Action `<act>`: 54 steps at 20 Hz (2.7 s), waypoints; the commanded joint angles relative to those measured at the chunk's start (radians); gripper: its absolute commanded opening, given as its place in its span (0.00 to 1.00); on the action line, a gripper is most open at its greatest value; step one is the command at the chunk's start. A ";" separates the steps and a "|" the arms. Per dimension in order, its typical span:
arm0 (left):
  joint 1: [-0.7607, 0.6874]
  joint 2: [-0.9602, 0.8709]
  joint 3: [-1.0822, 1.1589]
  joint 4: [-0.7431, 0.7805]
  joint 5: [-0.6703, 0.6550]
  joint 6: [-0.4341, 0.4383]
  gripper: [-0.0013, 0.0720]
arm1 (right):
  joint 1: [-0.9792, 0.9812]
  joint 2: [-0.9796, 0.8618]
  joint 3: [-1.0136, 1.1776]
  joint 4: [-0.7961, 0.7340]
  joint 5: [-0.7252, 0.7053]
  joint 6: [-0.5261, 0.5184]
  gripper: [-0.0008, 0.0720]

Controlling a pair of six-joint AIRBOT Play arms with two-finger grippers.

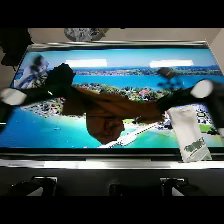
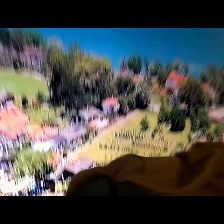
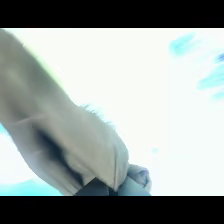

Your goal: Fold the shirts.

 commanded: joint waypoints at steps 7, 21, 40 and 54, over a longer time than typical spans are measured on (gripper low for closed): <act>0.090 0.350 0.551 0.034 0.021 -0.062 0.05 | -0.032 0.452 0.419 -0.241 -0.117 0.078 0.05; 0.091 0.116 0.563 0.320 -0.190 -0.149 0.05 | -0.032 0.126 0.421 -0.196 -0.048 0.127 0.06; 0.105 -0.613 0.444 0.224 -0.253 -0.151 0.83 | -0.032 -0.704 0.421 0.079 -0.020 0.171 0.06; 0.100 -0.226 -0.384 0.161 -0.519 -0.156 0.85 | -0.032 -0.590 0.420 -0.200 0.179 0.161 0.06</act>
